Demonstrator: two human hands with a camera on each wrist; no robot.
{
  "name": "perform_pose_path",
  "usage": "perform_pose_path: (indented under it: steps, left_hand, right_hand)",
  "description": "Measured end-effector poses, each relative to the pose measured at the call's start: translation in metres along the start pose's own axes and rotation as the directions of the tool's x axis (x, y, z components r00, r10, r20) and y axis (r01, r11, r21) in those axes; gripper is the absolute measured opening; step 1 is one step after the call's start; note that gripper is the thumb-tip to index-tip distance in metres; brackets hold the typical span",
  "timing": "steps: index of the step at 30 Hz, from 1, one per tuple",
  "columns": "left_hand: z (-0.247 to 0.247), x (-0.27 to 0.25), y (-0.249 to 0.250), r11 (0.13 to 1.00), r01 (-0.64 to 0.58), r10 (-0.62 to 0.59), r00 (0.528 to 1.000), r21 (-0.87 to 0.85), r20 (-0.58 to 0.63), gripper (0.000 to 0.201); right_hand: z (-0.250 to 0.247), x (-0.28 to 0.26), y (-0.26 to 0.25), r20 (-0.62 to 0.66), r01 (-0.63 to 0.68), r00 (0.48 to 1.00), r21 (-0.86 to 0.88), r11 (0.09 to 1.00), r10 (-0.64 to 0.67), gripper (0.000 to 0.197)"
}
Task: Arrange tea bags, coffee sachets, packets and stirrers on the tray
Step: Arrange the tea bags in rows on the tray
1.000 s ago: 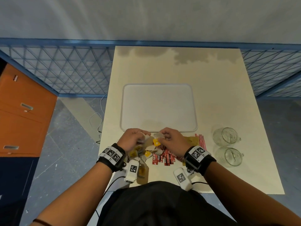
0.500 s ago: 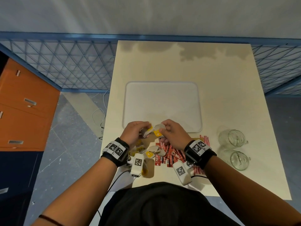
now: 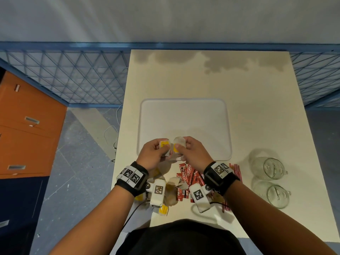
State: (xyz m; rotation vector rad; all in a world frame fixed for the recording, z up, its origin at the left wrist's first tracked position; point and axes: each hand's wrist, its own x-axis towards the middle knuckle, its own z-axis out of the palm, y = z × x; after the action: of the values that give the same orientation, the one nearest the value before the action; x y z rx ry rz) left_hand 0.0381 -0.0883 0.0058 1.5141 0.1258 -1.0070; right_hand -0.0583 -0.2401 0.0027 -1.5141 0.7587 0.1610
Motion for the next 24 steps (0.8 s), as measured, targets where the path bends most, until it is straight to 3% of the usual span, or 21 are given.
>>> perform_pose_path:
  steps: [3, 7, 11, 16, 20, 24]
  left_hand:
    - [-0.004, 0.009, 0.004, 1.000, -0.012, 0.013, 0.999, 0.027, -0.037, 0.014]
    - [-0.014, 0.022, 0.012, 0.979, -0.072, 0.097, 0.988, 0.193, -0.119, 0.006]
    - [-0.026, 0.039, 0.022, 0.933, -0.130, 0.174, 0.979, 0.337, -0.103, 0.010]
    - [-0.042, 0.067, 0.043, 0.835, -0.141, 0.196, 0.979, 0.531, -0.050, 0.026]
    - [-0.051, 0.097, 0.066, 0.735, -0.186, 0.281, 0.959, 0.652, -0.044, 0.017]
    - [-0.063, 0.132, 0.085, 0.693, -0.116, 0.322, 0.933, 0.711, -0.162, 0.004]
  right_hand:
    - [0.001, 0.011, 0.000, 0.017, 0.014, 1.000, -0.056, 0.998, -0.013, 0.031]
    - [0.000, 0.025, -0.008, 0.020, 0.005, 1.000, -0.084, 0.996, -0.004, 0.016]
    - [0.001, 0.043, -0.020, 0.060, 0.026, 0.998, -0.105, 0.994, -0.019, 0.007]
    - [0.006, 0.079, -0.028, 0.055, 0.109, 0.994, -0.287, 0.952, -0.097, 0.024]
    - [0.011, 0.107, -0.040, 0.037, 0.106, 0.994, -0.295, 0.950, -0.100, 0.034]
    - [0.016, 0.137, -0.054, 0.002, 0.101, 0.994, -0.305, 0.947, -0.105, 0.042]
